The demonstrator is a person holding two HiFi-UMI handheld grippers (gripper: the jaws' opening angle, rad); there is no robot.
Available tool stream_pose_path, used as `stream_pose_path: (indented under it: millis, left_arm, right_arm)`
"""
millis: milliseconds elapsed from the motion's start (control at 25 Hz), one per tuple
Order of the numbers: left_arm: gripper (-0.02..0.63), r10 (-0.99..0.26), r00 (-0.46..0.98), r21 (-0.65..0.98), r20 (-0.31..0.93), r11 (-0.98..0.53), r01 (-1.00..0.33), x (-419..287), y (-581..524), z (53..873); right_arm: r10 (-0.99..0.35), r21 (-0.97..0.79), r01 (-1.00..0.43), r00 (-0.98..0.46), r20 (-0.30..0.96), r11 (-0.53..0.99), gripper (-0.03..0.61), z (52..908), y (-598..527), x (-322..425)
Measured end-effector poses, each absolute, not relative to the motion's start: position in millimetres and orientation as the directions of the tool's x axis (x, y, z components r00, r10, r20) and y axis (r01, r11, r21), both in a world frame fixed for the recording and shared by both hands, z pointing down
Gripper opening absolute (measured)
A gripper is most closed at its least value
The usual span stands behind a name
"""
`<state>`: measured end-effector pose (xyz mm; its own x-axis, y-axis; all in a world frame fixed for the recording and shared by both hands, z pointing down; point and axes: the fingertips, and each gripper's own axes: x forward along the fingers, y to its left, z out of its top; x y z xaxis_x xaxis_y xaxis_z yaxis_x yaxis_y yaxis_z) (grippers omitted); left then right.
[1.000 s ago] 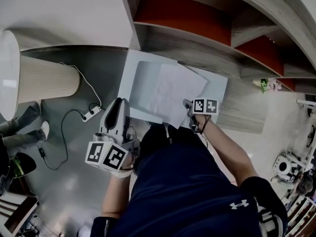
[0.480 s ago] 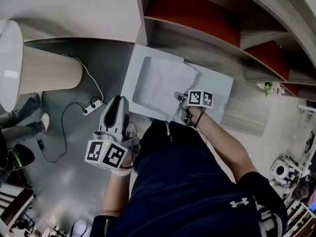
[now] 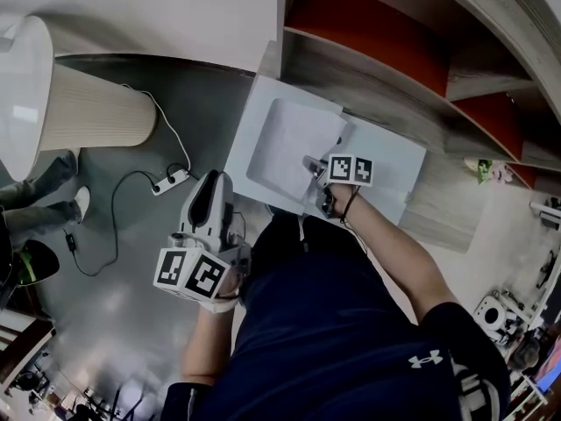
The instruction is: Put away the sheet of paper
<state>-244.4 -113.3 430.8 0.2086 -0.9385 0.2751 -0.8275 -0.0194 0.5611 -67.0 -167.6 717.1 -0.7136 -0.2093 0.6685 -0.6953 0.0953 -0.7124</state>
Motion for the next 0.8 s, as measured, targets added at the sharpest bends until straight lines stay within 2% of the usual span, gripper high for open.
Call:
stream_pose_path:
  millis: [800]
  left_arm:
    - [0.086,-0.943,0.154,0.555,0.295,0.039,-0.831,-270,-106,433]
  right_arm:
    - [-0.184,-0.720,-0.685,-0.726,0.663,0.111,0.035,723,-178,-107]
